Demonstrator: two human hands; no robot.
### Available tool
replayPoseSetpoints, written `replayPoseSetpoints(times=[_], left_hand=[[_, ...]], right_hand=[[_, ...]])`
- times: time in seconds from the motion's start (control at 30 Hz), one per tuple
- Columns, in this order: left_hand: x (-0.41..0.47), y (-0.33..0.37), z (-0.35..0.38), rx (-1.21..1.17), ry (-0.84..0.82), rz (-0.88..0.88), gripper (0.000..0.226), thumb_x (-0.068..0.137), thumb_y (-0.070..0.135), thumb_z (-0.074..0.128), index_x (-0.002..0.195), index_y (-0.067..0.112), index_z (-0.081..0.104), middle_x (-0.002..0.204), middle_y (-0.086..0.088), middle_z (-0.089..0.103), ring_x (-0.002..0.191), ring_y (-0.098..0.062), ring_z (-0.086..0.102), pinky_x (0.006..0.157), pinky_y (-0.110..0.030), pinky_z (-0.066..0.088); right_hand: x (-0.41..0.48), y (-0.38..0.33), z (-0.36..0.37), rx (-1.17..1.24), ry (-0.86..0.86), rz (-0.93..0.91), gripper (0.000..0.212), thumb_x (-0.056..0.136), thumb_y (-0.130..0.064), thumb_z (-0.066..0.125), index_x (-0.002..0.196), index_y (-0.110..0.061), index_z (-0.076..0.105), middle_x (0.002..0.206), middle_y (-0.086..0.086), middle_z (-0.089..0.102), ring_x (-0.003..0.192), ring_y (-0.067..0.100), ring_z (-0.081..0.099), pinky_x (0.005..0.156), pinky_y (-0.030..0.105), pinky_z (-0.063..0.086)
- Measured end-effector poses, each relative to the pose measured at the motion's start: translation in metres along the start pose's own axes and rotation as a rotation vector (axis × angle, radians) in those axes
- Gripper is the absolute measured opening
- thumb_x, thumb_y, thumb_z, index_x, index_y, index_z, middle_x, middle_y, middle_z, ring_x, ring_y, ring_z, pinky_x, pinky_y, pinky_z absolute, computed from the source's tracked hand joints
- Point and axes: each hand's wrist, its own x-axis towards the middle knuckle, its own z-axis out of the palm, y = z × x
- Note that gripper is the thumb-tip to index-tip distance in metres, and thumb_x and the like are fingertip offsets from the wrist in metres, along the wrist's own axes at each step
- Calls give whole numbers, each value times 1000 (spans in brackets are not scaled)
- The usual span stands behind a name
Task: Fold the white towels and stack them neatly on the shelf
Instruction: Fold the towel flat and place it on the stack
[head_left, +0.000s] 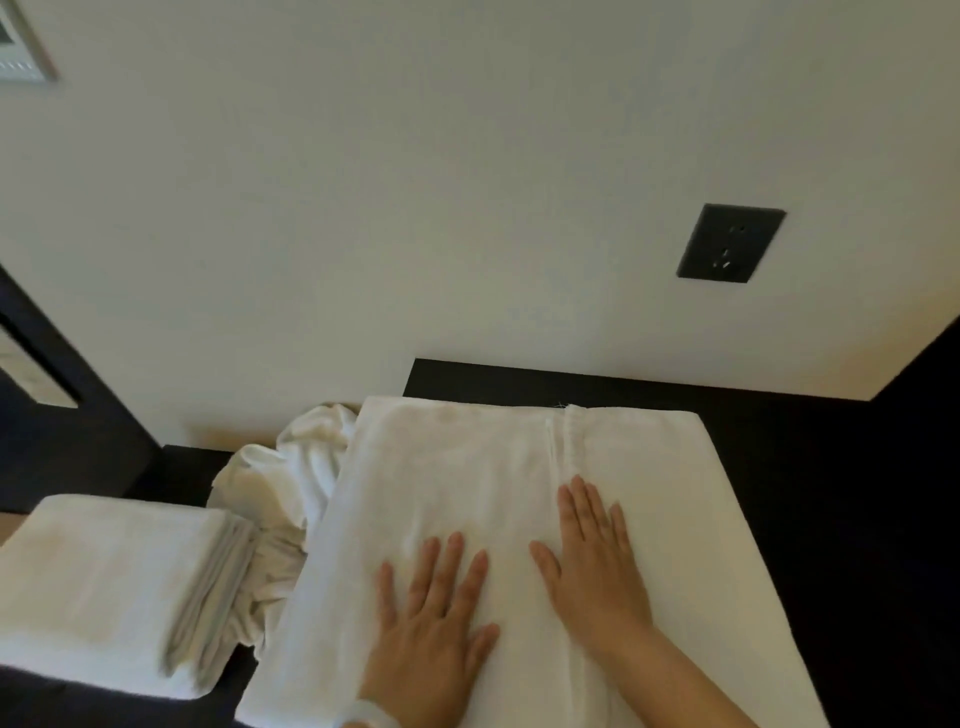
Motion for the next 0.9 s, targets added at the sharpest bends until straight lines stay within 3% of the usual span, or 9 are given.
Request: replayPoseSetpoints(times=[0.1, 0.2, 0.3, 0.4, 0.53, 0.67, 0.73, 0.8, 0.9], left_hand=[[3, -28, -24, -110, -7, -155, 61, 99, 59, 9, 143, 31, 40, 152, 2, 40, 144, -16, 19, 112, -41, 14], [17, -77, -41, -341, -2, -483, 62, 99, 59, 16, 154, 30, 12, 162, 1, 12, 149, -20, 11, 118, -39, 13], [21, -96, -59, -934, -106, -761, 52, 103, 44, 33, 150, 22, 27, 151, -11, 38, 137, -29, 37, 115, -38, 27], [15, -93, -70, -1395, -125, -935, 18, 103, 41, 39, 120, 34, 38, 102, -5, 62, 92, -26, 58, 84, -33, 44], [13, -108, -63, -1511, -124, -978, 21, 100, 37, 49, 99, 19, 60, 78, -12, 74, 86, -32, 65, 68, -36, 49], [13, -126, -69, -1578, -193, -951, 32, 95, 30, 58, 116, 8, 66, 104, -18, 73, 101, -37, 67, 86, -44, 52], [12, -134, -72, -1552, -211, -911, 37, 90, 31, 62, 120, 9, 65, 109, -16, 72, 105, -37, 66, 94, -48, 50], [10, -141, -75, -1545, -246, -874, 43, 86, 32, 67, 125, 14, 63, 113, -13, 71, 107, -36, 66, 99, -52, 48], [6, -145, -86, -1508, -290, -792, 28, 93, 22, 61, 121, 20, 62, 105, -6, 74, 99, -29, 70, 82, -42, 56]], right_hand=[[7, -6, -8, 18, 13, 60, 77, 96, -56, 9, 155, -12, -13, 163, 1, -19, 147, 12, -23, 118, 36, -19], [16, -14, -13, 48, 33, 108, 70, 104, -41, 25, 154, -8, -11, 163, 6, -16, 150, 19, -15, 121, 38, -13], [22, -17, -9, 81, 67, 125, 61, 105, -23, 26, 156, -7, -5, 164, 8, -10, 151, 21, -10, 122, 38, -10], [24, -19, -8, 131, 77, 140, 62, 102, -6, 28, 156, -6, -4, 164, 7, -9, 151, 20, -11, 121, 34, -11], [24, -23, -13, 213, 58, 153, 63, 101, 3, 30, 155, -5, -1, 165, 8, -5, 151, 20, -9, 123, 33, -5], [23, -32, -24, 370, 204, 163, 66, 99, 7, 31, 156, -8, 0, 163, -1, -3, 151, 17, -5, 123, 30, 4], [17, -41, -16, 337, 144, 127, 67, 99, 7, 27, 155, -8, -6, 160, -4, -11, 151, 19, -10, 122, 31, -2], [14, -46, -1, 172, 65, 62, 64, 99, 2, 22, 154, -4, -10, 161, 5, -19, 150, 23, -15, 120, 34, -12], [23, -43, 5, 130, 66, 71, 59, 105, -19, 22, 155, -7, -7, 163, 9, -14, 151, 23, -14, 119, 35, -15]])
